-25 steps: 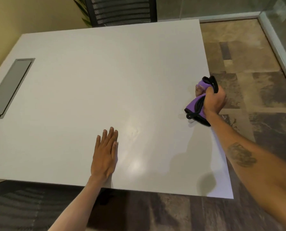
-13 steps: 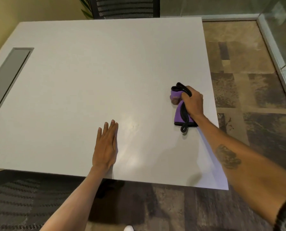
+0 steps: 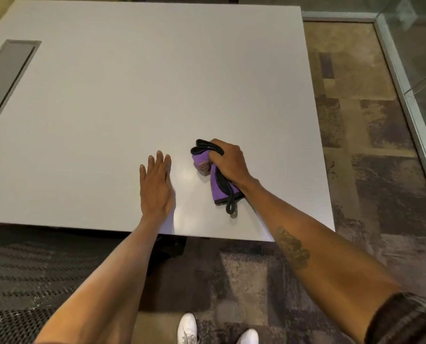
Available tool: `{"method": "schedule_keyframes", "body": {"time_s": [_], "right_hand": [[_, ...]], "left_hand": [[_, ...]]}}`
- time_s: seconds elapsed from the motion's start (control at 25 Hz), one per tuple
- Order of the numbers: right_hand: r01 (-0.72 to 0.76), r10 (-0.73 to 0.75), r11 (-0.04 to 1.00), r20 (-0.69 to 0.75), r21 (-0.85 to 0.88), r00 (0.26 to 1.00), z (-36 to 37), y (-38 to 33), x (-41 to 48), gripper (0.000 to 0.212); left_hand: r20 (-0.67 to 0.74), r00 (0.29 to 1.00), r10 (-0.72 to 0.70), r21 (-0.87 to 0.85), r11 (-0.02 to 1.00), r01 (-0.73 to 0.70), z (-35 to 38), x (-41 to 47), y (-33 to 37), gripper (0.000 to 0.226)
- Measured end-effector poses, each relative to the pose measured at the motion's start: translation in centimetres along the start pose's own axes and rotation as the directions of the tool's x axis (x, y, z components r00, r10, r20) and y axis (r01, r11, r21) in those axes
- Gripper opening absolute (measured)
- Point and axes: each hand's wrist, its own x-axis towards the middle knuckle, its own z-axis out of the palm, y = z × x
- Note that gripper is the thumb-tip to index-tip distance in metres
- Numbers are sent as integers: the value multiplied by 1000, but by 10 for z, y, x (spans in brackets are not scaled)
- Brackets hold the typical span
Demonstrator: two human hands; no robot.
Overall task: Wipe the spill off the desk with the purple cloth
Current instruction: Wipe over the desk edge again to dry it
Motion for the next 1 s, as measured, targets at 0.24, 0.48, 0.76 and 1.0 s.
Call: {"method": "schedule_keyframes", "body": {"time_s": [0.24, 0.48, 0.76, 1.0], "right_hand": [[73, -74, 997, 152, 12, 986, 35, -22, -42, 30], [48, -58, 998, 254, 46, 965, 57, -35, -94, 26], [-68, 38, 994, 319, 85, 947, 65, -50, -149, 19], [-239, 190, 960, 288, 146, 939, 48, -63, -185, 19]], "left_hand": [[177, 984, 14, -124, 992, 9, -18, 4, -5, 60], [391, 920, 35, -16, 999, -31, -45, 14, -11, 79], [533, 846, 7, 120, 989, -84, -74, -15, -4, 71], [544, 839, -11, 146, 986, -81, -107, -42, 12, 56]]}}
